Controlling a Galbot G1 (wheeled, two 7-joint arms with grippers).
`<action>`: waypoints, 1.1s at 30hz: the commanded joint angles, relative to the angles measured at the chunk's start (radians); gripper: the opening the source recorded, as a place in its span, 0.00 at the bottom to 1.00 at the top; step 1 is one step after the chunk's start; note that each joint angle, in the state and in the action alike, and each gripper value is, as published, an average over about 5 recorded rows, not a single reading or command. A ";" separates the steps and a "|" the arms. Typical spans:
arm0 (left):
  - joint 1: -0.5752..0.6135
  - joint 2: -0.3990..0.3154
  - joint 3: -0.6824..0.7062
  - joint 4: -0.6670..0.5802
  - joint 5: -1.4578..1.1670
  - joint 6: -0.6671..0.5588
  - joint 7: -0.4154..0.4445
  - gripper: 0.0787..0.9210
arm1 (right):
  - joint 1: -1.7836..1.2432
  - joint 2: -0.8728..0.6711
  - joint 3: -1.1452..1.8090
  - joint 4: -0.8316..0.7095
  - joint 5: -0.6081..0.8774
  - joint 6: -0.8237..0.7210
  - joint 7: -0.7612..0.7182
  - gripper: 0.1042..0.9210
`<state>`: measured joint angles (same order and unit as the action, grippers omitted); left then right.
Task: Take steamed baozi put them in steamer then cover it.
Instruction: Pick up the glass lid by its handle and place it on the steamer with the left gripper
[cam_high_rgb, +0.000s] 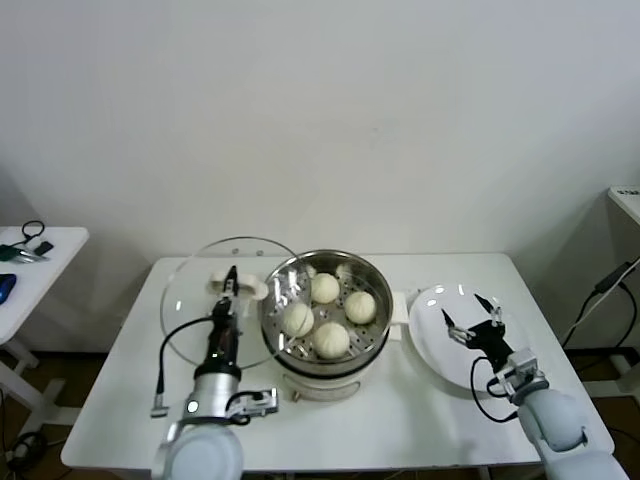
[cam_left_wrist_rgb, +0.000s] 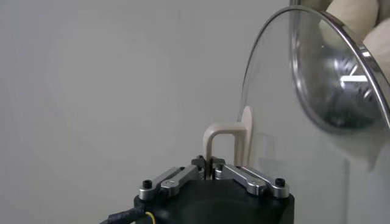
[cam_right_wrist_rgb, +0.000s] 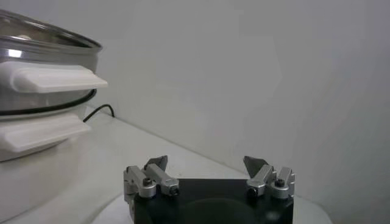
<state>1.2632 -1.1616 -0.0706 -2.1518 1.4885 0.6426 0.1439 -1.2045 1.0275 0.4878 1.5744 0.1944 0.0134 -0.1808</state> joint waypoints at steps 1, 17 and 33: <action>-0.158 -0.112 0.195 0.069 0.112 0.065 0.167 0.07 | 0.008 0.019 0.001 -0.007 -0.018 -0.002 0.011 0.88; -0.201 -0.285 0.228 0.177 0.151 0.102 0.200 0.07 | 0.007 0.018 0.054 -0.037 0.017 0.031 -0.013 0.88; -0.234 -0.373 0.267 0.302 0.190 0.100 0.153 0.07 | 0.007 0.032 0.061 -0.053 0.010 0.041 -0.016 0.88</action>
<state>1.0478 -1.4796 0.1776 -1.9301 1.6502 0.7368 0.3053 -1.1959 1.0563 0.5439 1.5254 0.2002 0.0497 -0.1928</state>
